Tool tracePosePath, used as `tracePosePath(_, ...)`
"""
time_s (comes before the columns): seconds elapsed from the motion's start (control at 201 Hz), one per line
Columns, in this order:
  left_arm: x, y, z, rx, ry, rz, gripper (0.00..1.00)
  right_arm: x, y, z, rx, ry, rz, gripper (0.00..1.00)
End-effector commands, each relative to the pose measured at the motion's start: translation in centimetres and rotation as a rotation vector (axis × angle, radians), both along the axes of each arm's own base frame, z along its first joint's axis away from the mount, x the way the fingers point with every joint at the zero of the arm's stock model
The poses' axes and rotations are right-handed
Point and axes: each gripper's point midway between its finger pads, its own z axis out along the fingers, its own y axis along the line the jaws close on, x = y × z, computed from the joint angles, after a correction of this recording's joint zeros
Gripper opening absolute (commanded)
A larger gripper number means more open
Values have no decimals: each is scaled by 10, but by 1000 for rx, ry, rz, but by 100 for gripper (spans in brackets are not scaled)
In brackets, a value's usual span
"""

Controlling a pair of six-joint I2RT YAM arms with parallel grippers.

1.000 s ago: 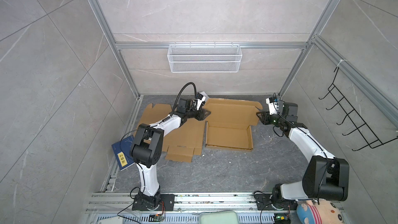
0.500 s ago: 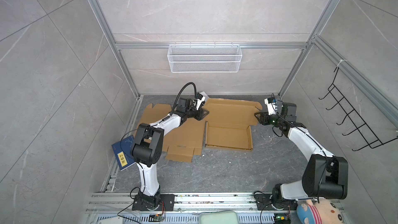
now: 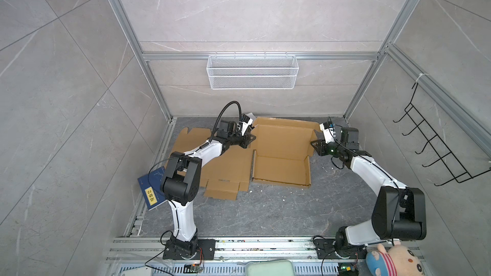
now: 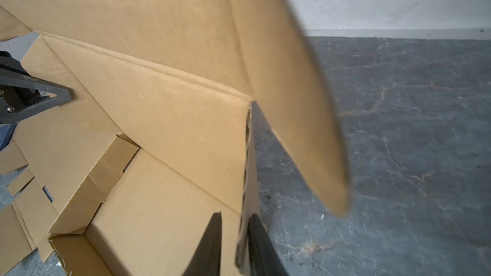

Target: Fold the paper box

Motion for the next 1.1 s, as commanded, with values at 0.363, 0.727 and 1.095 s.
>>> tracePosePath(0.363, -4, -15, 47, -132, -219, 209, 0, -12, 4, 15, 59, -121, -218, 0)
tracePosePath(0.727, 13, -29, 78, -251, -311, 264, 0, 12, 12, 41, 123, -208, -340, 0)
tracePosePath(1.095, -11, -47, 40, -298, -290, 251, 0, 10, 30, 3, 133, -238, -401, 0)
